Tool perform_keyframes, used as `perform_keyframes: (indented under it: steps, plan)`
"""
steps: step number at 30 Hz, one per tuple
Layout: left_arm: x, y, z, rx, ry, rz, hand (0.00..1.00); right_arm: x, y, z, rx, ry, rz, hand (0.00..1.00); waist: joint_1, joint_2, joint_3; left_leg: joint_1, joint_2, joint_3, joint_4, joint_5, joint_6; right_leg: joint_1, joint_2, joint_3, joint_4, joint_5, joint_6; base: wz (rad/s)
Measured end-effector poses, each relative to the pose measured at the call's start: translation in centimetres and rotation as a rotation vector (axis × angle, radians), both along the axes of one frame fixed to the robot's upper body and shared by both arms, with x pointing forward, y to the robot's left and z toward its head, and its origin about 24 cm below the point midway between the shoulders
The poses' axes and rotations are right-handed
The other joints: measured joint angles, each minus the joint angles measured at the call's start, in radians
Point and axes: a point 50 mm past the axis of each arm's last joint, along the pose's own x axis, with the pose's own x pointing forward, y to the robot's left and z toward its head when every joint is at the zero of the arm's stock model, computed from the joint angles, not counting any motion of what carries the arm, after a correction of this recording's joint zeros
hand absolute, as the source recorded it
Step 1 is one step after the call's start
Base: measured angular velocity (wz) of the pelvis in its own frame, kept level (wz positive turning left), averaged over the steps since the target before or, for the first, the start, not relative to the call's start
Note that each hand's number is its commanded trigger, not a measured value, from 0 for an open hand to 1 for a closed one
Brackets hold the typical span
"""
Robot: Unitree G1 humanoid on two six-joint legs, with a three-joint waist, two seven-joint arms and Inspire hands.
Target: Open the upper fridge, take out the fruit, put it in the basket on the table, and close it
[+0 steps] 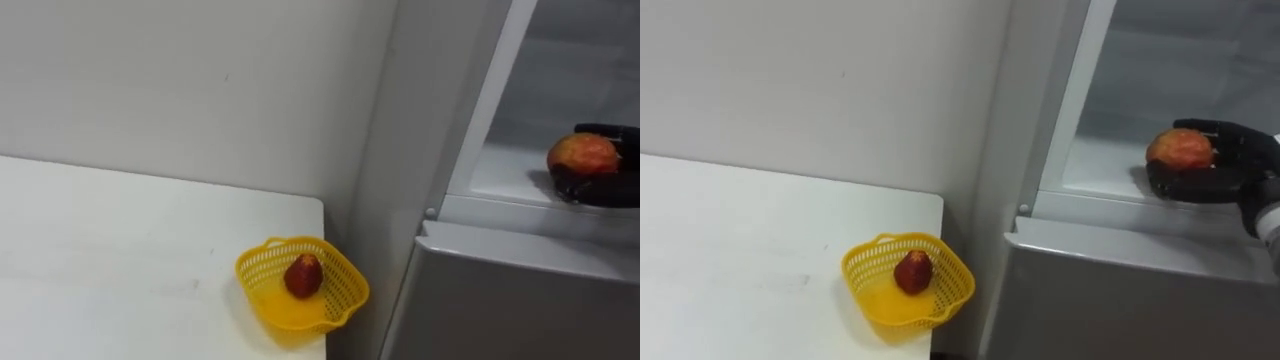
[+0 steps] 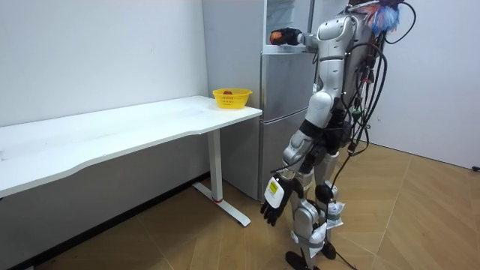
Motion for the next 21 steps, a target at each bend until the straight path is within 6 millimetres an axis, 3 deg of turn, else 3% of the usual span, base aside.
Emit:
perform_keyframes:
  steps: [4, 8, 13, 16, 18, 21]
  plan:
    - [-0.2, -0.1, -0.1, 0.006, 0.007, 0.0, 0.0, -0.2, 1.2, -1.0, 0.018, -0.016, -0.002, 1.0, 0.0, -0.001, -0.0014, 0.008, 0.003, 0.001, -0.004, -0.001, -0.001, 0.006, 0.002, -0.005, -0.002, 0.0, 0.0, 0.0]
    - [-0.5, -0.3, -0.2, 0.004, 0.025, -0.007, 0.0, -0.2, 2.5, -1.6, 0.059, -0.045, -0.007, 1.0, -0.002, 0.007, 0.0025, 0.009, 0.004, 0.001, -0.004, -0.003, -0.004, 0.01, 0.003, -0.004, -0.002, 0.001, -0.001, 0.0]
    - [-0.7, -0.8, -0.5, -0.005, 0.028, -0.003, 0.0, -0.7, 5.0, -1.7, 0.061, -0.109, 0.036, 1.0, -0.009, 0.026, -0.0068, -0.002, 0.004, 0.006, 0.003, -0.003, -0.004, 0.003, 0.002, -0.003, -0.002, 0.003, -0.005, 0.0]
    - [-1.0, -1.3, -0.6, -0.017, 0.028, 0.0, 0.0, -1.2, 6.5, -0.4, 0.009, -0.181, 0.063, 1.0, -0.009, 0.047, -0.0184, -0.011, 0.002, 0.01, 0.002, -0.002, -0.003, -0.006, 0.0, -0.002, -0.002, 0.003, -0.004, 0.0]
    - [-1.1, -1.4, -0.7, -0.016, 0.025, 0.0, 0.0, -1.8, 8.3, 0.9, -0.035, -0.265, 0.092, 1.0, -0.012, 0.063, -0.0185, -0.014, 0.003, 0.014, 0.004, -0.001, -0.004, -0.013, 0.001, 0.002, -0.002, 0.003, -0.005, -0.04]
    - [-0.9, -1.7, -0.7, -0.009, 0.009, -0.001, 0.0, -2.8, 10.1, 1.9, -0.077, -0.349, 0.112, 1.0, -0.01, 0.068, -0.0156, -0.01, 0.005, 0.021, 0.004, 0.001, -0.006, -0.014, 0.005, 0.01, -0.002, 0.003, -0.005, -0.07]
